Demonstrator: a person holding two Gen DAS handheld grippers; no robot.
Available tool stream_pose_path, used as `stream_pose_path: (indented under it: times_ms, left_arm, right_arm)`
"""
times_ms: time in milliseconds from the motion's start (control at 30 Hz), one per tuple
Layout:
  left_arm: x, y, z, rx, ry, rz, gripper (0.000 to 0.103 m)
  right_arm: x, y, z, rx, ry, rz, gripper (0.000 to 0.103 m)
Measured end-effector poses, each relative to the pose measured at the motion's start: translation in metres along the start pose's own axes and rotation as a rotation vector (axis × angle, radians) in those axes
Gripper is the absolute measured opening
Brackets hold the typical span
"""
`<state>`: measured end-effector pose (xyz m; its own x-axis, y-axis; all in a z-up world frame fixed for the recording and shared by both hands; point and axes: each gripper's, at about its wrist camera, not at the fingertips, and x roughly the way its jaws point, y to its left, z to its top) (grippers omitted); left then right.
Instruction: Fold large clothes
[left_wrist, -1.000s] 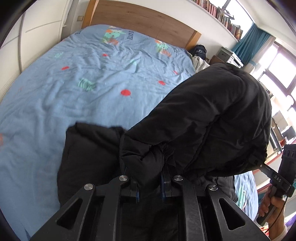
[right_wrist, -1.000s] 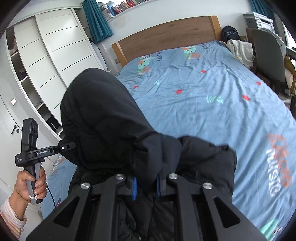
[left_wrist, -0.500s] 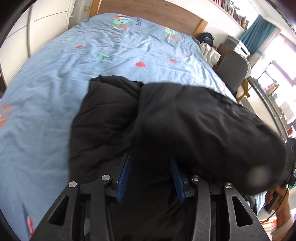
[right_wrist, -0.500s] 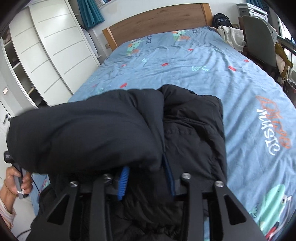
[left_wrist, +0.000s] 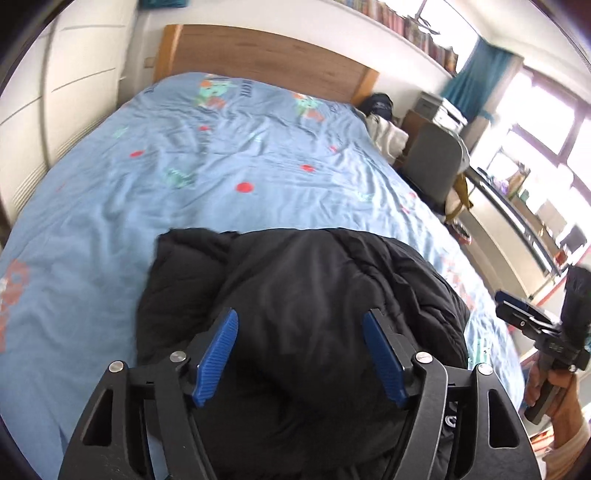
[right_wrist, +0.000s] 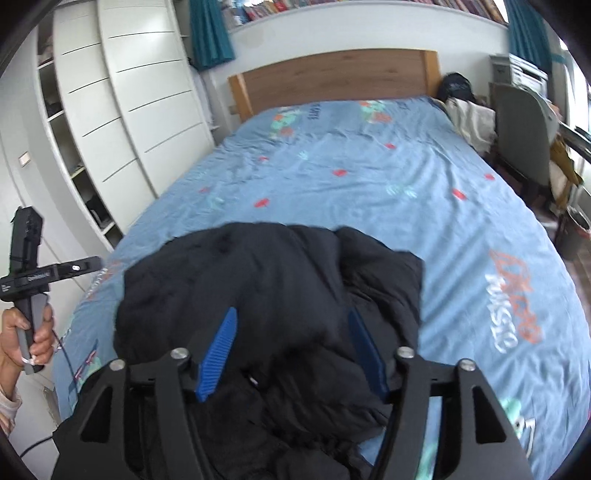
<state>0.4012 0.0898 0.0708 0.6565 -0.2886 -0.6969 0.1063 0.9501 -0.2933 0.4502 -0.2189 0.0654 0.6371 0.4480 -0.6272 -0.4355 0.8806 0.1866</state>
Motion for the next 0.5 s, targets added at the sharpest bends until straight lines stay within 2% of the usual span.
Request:
stream_pose_path:
  times_ms: [167,267,367,500]
  left_arm:
    - [0.038,-0.019,0.000,0.046,0.003,0.038,0.070]
    - [0.058,-0.015,-0.009,0.058,0.020,0.070,0.070]
    - [0.082,-0.002,-0.031,0.083,0.056,0.122,0.070]
    - [0.100,0.011,-0.064,0.118,0.054,0.137,0.071]
  right_arm:
    - [0.040,0.039,0.012,-0.100,0.011,0.036,0.067]
    - [0.068,0.050,0.007,-0.147,0.045,0.055,0.068]
    - [0.091,0.043,-0.013,-0.186,0.099,0.024,0.068]
    - [0.111,0.008,-0.052,-0.153,0.140,0.036,0.068]
